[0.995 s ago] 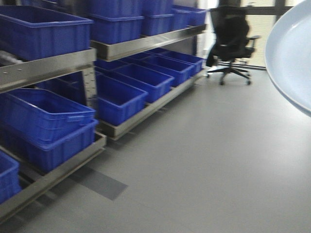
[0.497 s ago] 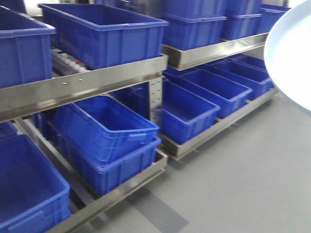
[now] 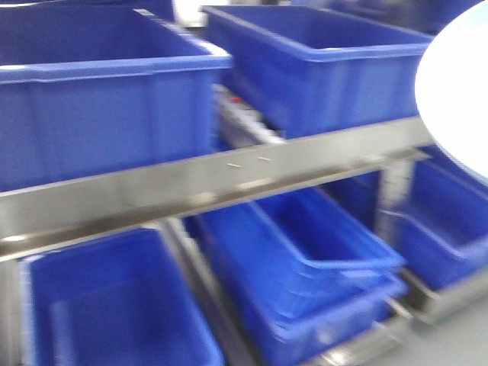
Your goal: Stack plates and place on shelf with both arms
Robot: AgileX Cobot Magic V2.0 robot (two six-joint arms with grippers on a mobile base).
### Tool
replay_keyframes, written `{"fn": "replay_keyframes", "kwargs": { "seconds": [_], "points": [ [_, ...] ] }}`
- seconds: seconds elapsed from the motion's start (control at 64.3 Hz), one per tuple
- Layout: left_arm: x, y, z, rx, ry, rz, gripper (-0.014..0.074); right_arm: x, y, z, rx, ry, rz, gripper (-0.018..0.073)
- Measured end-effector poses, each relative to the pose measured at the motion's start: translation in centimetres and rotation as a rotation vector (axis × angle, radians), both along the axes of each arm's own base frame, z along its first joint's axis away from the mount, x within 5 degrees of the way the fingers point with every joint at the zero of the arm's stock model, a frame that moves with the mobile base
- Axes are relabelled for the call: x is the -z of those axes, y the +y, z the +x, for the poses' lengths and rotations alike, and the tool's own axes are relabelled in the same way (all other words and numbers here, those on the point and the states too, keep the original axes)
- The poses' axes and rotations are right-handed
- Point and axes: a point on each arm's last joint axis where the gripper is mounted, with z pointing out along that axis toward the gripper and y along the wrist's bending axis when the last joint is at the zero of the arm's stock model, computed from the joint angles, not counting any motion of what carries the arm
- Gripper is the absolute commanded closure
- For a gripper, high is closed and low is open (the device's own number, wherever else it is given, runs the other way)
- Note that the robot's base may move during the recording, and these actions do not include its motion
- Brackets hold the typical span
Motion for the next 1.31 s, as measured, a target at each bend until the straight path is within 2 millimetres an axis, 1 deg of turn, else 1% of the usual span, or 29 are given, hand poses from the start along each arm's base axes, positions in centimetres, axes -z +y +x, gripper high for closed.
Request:
{"fn": "replay_keyframes", "kwargs": {
  "seconds": [1.306],
  "points": [
    [0.00,0.00,0.00,0.000,0.000,0.000,0.0510,0.00,0.01,0.00,0.000,0.000,0.002,0.0502]
  ]
}}
